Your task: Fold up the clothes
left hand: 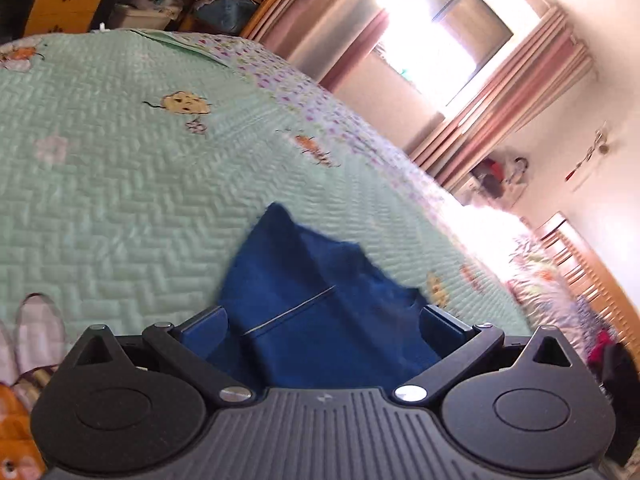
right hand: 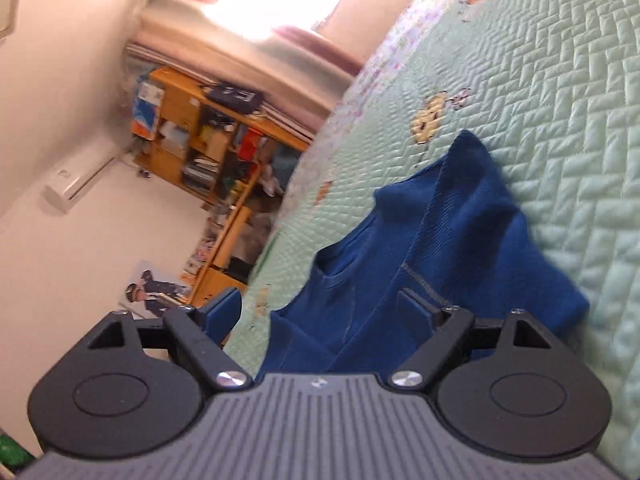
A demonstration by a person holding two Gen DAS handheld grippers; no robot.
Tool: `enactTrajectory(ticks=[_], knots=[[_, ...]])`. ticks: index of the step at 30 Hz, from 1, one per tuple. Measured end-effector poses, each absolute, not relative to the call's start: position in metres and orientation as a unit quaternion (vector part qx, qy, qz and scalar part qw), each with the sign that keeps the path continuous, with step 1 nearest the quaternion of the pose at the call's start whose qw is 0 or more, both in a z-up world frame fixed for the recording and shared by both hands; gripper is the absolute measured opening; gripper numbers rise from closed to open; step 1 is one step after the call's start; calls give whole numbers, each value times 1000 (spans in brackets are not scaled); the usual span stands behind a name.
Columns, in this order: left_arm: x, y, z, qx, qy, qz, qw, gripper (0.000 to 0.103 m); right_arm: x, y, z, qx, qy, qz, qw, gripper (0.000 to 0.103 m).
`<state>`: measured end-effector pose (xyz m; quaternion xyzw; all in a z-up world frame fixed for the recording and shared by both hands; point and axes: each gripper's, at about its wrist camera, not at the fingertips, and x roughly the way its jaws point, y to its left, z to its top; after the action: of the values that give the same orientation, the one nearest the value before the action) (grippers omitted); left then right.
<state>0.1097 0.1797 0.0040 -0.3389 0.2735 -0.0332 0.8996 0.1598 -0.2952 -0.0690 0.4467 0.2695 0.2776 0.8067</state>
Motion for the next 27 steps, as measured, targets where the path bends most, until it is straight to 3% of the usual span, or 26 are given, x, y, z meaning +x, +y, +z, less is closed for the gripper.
enactTrajectory(ticks=[4, 5, 7, 12, 14, 27], knots=[[155, 180, 16, -316, 282, -37, 905, 102, 146, -302, -76, 451, 241, 271, 816, 87], [168, 179, 19, -300, 286, -36, 909, 102, 145, -304, -80, 450, 237, 271, 817, 94], [191, 174, 26, -248, 292, -33, 923, 99, 145, -309, -91, 455, 235, 276, 813, 96], [243, 125, 30, 105, 328, 101, 933, 96, 141, -317, -110, 465, 205, 303, 807, 96], [260, 107, 28, 177, 352, 98, 914, 101, 142, -314, -110, 455, 201, 308, 811, 96], [384, 55, -10, 367, 523, 129, 759, 102, 143, -329, -126, 510, 166, 348, 769, 97]])
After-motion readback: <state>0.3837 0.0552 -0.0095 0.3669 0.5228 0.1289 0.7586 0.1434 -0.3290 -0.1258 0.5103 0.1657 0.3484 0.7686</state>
